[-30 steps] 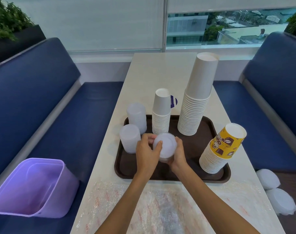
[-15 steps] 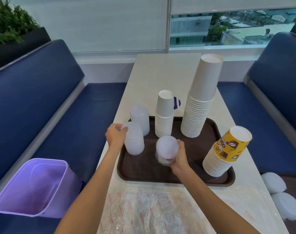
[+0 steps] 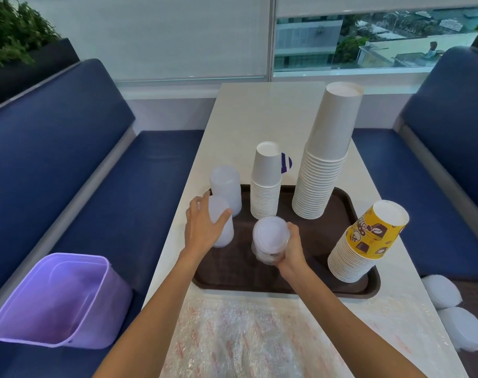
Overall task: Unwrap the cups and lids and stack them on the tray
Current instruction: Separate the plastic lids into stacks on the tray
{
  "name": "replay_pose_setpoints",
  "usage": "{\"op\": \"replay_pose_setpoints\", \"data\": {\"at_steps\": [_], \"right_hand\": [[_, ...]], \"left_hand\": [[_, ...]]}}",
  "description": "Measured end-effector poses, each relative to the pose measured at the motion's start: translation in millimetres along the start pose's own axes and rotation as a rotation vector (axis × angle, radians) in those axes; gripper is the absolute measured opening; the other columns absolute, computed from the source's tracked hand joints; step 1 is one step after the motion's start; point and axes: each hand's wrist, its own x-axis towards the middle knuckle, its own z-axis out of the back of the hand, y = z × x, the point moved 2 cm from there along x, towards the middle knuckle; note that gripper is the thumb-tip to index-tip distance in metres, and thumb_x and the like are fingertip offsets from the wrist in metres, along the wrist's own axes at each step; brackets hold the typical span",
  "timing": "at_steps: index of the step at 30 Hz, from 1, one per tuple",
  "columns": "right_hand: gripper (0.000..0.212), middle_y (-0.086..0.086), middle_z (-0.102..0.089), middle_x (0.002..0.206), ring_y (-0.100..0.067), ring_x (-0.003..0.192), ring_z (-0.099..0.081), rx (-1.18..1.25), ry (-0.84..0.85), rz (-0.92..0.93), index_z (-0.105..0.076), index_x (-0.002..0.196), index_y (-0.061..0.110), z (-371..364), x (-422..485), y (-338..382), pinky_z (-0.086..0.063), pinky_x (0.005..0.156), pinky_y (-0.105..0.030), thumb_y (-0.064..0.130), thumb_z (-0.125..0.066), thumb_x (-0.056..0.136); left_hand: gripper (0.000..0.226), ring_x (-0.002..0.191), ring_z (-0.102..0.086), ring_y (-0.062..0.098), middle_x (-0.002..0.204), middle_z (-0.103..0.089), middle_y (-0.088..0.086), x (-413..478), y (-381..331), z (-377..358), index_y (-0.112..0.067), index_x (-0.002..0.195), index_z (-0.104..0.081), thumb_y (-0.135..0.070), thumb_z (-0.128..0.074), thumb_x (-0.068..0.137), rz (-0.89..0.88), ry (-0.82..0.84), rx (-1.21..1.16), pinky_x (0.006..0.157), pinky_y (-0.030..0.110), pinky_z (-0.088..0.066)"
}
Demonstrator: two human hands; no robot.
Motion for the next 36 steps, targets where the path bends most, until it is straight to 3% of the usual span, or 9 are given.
{"op": "replay_pose_setpoints", "data": {"at_steps": [6,11,14,16,18,21,27,31,36], "right_hand": [[0.046,-0.011,-0.056,0.124,-0.030,0.114,-0.053,0.010,0.011,0.006,-0.051,0.126,0.011,-1,-2,2,-0.044,0.100,-0.045,0.042,-0.049,0.092],[0.041,-0.011,-0.057,0.122,-0.029,0.112,-0.053,0.004,0.030,0.010,-0.051,0.122,0.013,-2,-2,2,-0.044,0.101,-0.045,0.042,-0.048,0.093],[0.041,-0.011,-0.056,0.123,-0.029,0.114,-0.053,0.004,0.041,0.018,-0.050,0.121,0.014,-4,-4,3,-0.042,0.103,-0.047,0.043,-0.048,0.093],[0.043,-0.010,-0.057,0.122,-0.029,0.114,-0.054,0.025,0.058,0.026,-0.050,0.121,0.016,-5,-5,3,-0.042,0.104,-0.048,0.047,-0.047,0.092],[0.049,-0.010,-0.059,0.122,-0.030,0.112,-0.056,0.085,0.084,0.023,-0.051,0.122,0.018,-7,-5,3,-0.043,0.102,-0.050,0.055,-0.048,0.090],[0.057,-0.013,-0.063,0.118,-0.032,0.106,-0.061,0.171,0.119,0.029,-0.054,0.122,0.016,-7,-9,5,-0.050,0.092,-0.051,0.060,-0.051,0.086],[0.061,-0.015,-0.061,0.119,-0.029,0.100,-0.061,0.237,0.170,0.025,-0.051,0.131,0.012,-15,-22,6,-0.053,0.068,-0.040,0.053,-0.055,0.086],[0.055,-0.013,-0.060,0.107,-0.026,0.093,-0.060,0.276,0.217,0.020,-0.050,0.131,0.012,-14,-25,8,-0.051,0.068,-0.038,0.048,-0.052,0.089],[0.058,-0.015,-0.059,0.116,-0.027,0.096,-0.060,0.255,0.197,0.011,-0.049,0.133,0.012,-13,-23,5,-0.052,0.065,-0.038,0.047,-0.054,0.088]], "left_hand": [[0.065,0.141,-0.024,0.026,0.158,-0.014,0.005,-9,3,-12,-0.025,0.149,-0.020,-0.053,-0.040,0.094,-0.070,0.026,0.172,0.111,0.042,-0.029],[0.080,0.142,-0.022,0.027,0.159,-0.012,0.006,-10,7,-13,-0.026,0.150,-0.017,-0.064,-0.016,0.080,-0.099,0.053,0.258,0.114,0.042,-0.024],[0.080,0.144,-0.017,0.029,0.158,-0.015,0.007,-7,5,-11,-0.024,0.150,-0.020,-0.063,-0.016,0.080,-0.117,0.016,0.329,0.117,0.047,-0.010],[0.073,0.144,-0.020,0.030,0.156,-0.023,0.009,-11,-1,-8,-0.020,0.147,-0.030,-0.058,-0.025,0.085,-0.180,-0.091,0.244,0.116,0.045,-0.005],[0.059,0.136,-0.035,0.027,0.148,-0.038,0.011,-22,-15,-4,-0.016,0.138,-0.045,-0.048,-0.039,0.090,-0.272,-0.206,0.009,0.113,0.037,-0.017],[0.047,0.115,-0.044,0.007,0.126,-0.057,0.008,-44,-40,-2,-0.011,0.122,-0.059,-0.043,-0.048,0.091,-0.388,-0.255,-0.225,0.096,0.024,-0.038],[0.044,0.103,-0.050,0.010,0.111,-0.065,0.008,-70,-50,-30,-0.009,0.115,-0.065,-0.040,-0.055,0.086,-0.493,-0.265,-0.156,0.090,0.023,-0.044],[0.039,0.103,-0.057,0.012,0.111,-0.065,0.007,-75,-50,-35,-0.010,0.114,-0.065,-0.037,-0.056,0.087,-0.458,-0.282,-0.162,0.093,0.020,-0.039],[0.036,0.098,-0.063,0.017,0.109,-0.066,0.006,-77,-52,-34,-0.013,0.108,-0.065,-0.038,-0.055,0.086,-0.439,-0.271,-0.186,0.091,0.019,-0.040]]}}
